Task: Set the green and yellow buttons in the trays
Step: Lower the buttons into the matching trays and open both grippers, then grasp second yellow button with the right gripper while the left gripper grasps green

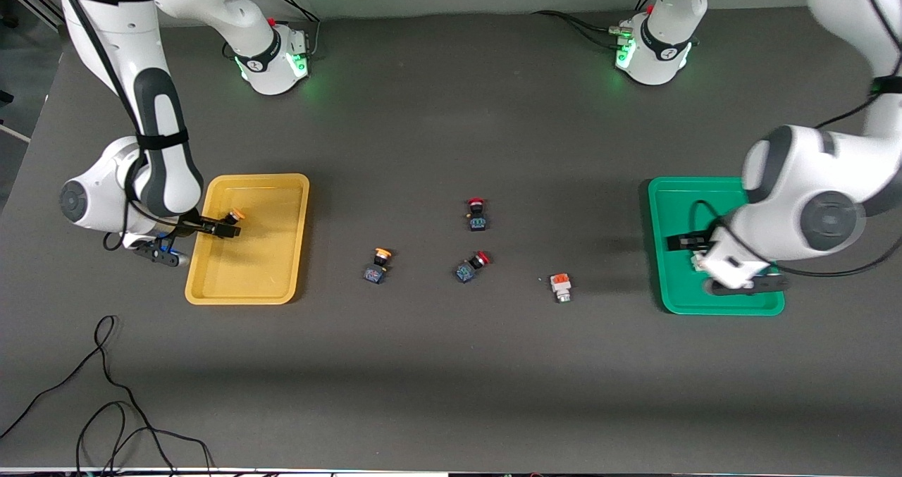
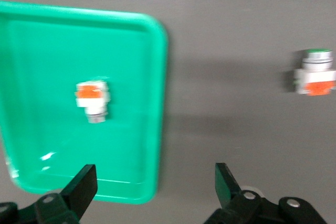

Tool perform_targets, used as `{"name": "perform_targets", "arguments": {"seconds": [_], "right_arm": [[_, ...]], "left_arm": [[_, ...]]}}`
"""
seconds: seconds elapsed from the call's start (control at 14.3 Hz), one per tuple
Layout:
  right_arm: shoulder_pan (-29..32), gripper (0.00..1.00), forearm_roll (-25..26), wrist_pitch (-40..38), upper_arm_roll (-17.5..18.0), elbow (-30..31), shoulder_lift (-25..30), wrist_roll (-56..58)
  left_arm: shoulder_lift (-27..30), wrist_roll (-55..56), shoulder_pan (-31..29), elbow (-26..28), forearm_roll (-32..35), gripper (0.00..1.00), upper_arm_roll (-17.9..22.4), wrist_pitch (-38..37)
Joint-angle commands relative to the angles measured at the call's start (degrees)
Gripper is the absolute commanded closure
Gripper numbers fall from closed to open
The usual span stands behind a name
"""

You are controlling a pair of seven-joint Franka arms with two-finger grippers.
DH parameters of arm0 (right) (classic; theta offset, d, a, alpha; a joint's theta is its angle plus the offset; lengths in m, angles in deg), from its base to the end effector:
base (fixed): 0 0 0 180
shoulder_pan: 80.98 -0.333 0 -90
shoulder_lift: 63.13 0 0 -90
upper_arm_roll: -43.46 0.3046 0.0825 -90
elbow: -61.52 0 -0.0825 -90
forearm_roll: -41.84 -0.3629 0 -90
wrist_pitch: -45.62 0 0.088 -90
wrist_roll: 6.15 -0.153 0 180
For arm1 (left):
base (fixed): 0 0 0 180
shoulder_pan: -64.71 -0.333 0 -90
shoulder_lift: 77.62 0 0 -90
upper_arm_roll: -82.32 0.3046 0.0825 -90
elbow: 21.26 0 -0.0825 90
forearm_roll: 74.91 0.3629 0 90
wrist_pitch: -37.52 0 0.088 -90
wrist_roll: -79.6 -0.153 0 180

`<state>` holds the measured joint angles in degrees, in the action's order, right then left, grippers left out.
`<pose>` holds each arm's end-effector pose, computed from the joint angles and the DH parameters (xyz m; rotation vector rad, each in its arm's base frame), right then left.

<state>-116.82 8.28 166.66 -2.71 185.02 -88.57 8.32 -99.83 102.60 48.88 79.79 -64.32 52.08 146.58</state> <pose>0.4989 -0.0619 0.1893 -2.8983 0.4626 0.3707 0.5804 -0.1112 0.3104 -3.0887 -0.1335 0.2915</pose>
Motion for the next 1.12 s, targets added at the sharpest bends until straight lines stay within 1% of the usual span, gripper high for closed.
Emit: {"name": "perform_targets", "arguments": {"seconds": [0.0,0.14,0.28,0.35,0.42,0.56,0.63,0.77,0.84,0.91,0.98,1.05], "right_arm": [[-0.6,0.00,4.1,-14.4,-3.2,-12.6,1.7,-2.7],[-0.6,0.00,5.3,-22.1,-3.3,-22.6,1.7,-6.0],[-0.6,0.00,5.4,-28.4,-2.9,-32.3,1.5,-10.6],[-1.6,0.00,5.7,-30.4,-2.7,-36.9,1.1,-13.2],[-4.0,0.00,6.0,-31.6,-2.8,-40.4,0.9,-16.6],[-8.8,0.00,6.7,-31.9,-2.6,-45.5,0.7,-25.4],[-11.4,0.00,6.7,-31.9,-2.5,-47.1,0.4,-28.6],[-15.2,0.00,6.0,-31.8,-1.8,-49.0,-2.1,-35.3],[-15.8,0.00,5.7,-31.0,-0.9,-48.7,-3.2,-36.3],[-15.8,0.00,5.6,-28.9,0.8,-48.3,-5.6,-36.4],[-15.8,0.00,5.3,-25.5,2.0,-47.0,-7.4,-36.5],[-15.8,0.00,4.5,-21.2,4.0,-45.1,-9.2,-36.4]], "left_arm": [[-3.5,8.5,7.0,-3.9,-0.2,0.00,0.6,4.5],[-8.0,12.7,10.5,-7.8,0.6,0.00,0.6,7.7],[-13.2,13.4,14.4,-13.3,0.7,0.00,1.4,8.2],[-15.9,14.1,16.0,-15.5,0.7,0.00,2.4,8.2],[-18.1,16.2,18.4,-16.9,1.0,0.00,4.2,9.3],[-21.8,21.9,24.1,-17.1,1.8,0.00,9.3,15.3],[-23.3,21.9,24.8,-17.2,1.2,0.00,11.0,17.5],[-25.6,21.8,24.8,-17.1,1.4,0.00,11.1,18.4],[-26.8,21.7,24.8,-17.2,1.8,0.00,11.2,18.5],[-27.4,21.5,24.8,-17.1,2.0,0.01,11.2,18.5],[-27.3,21.6,24.9,-17.1,2.0,0.08,11.2,18.5],[-27.1,21.7,24.8,-17.2,2.0,0.26,11.2,18.5]]}}
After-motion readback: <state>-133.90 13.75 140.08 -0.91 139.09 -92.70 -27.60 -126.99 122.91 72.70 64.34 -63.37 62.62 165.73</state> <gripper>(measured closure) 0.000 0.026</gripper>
